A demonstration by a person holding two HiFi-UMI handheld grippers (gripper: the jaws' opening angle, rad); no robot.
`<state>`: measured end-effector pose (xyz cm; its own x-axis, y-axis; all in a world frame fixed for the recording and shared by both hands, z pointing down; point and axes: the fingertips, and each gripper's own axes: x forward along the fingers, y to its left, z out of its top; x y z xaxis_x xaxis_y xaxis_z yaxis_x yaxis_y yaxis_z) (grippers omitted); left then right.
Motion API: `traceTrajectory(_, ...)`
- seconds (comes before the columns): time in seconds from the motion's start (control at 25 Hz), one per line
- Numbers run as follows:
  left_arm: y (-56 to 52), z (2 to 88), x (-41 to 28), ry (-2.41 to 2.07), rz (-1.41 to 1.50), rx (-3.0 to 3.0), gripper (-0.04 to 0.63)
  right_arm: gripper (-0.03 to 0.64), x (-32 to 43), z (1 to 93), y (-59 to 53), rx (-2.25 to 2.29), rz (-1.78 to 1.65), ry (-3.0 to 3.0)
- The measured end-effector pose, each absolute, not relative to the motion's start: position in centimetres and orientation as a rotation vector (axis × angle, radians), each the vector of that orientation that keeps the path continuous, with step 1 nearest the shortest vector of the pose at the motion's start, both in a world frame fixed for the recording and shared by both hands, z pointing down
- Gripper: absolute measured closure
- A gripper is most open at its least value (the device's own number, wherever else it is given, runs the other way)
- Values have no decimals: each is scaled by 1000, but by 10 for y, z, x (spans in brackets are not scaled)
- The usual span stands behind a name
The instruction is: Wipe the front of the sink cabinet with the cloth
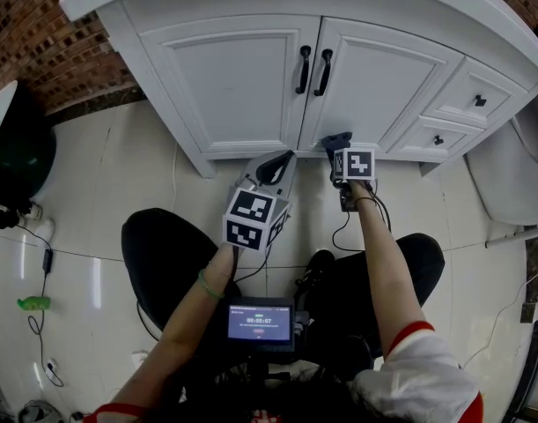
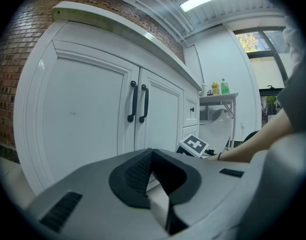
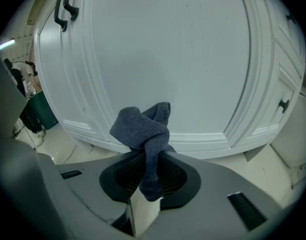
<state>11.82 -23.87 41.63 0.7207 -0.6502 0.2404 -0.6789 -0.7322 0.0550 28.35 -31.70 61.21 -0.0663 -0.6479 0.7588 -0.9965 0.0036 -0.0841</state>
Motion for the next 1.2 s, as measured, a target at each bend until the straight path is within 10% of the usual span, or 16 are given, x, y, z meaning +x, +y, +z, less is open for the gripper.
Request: traceTrajectory(1.2, -201, 369, 149, -1022, 250, 2905, 575, 541, 349, 201, -293, 2010, 75, -2182)
